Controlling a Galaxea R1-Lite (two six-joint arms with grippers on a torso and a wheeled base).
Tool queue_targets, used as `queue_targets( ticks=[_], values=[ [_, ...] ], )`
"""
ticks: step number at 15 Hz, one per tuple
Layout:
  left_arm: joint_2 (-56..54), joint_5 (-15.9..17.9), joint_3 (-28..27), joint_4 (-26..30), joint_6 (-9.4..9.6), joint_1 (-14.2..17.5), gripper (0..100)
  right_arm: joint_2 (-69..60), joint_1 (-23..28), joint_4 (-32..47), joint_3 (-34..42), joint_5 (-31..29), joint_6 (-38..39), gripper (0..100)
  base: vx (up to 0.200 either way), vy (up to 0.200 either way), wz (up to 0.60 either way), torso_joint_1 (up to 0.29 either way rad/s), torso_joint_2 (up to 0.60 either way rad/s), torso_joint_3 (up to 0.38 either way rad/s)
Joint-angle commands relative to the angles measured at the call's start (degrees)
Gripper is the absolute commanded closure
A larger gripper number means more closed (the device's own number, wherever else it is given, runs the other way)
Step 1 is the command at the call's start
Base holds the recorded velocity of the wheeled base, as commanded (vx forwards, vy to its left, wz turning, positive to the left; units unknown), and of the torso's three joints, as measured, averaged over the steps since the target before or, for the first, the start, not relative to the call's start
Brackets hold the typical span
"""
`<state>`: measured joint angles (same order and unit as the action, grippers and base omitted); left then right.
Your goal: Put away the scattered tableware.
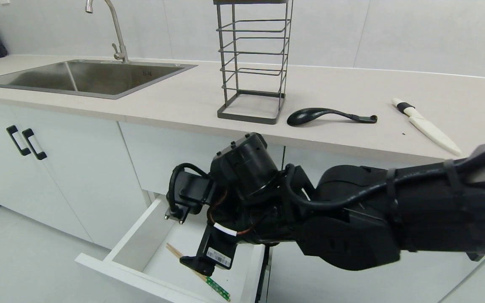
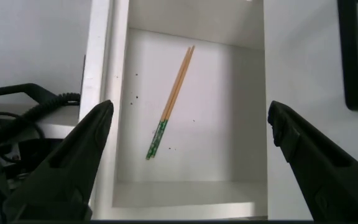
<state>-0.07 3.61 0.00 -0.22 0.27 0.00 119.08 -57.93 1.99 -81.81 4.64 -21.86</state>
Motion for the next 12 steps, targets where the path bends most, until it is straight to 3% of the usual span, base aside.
queue_targets(
  ticks=[1,8,12],
  values=[
    [0.07,0.00,0.00,-0.04,0.00,0.00,0,-6.05,0.01,-3.22,5.61,0.01,3.14,0,0.000,0.000,0.00,0.000,0.00,0.000],
    [0.07,0.00,0.00,0.04,0.00,0.09,0,-17.30,0.01,-9.37,15.81,-0.16,15.71,0,0.000,0.000,0.00,0.000,0.00,0.000],
    [0.07,0.00,0.00,-0.04,0.00,0.00,0,-24.86,0.36,-13.94,23.54,0.10,16.32,0,0.000,0.000,0.00,0.000,0.00,0.000]
  ],
)
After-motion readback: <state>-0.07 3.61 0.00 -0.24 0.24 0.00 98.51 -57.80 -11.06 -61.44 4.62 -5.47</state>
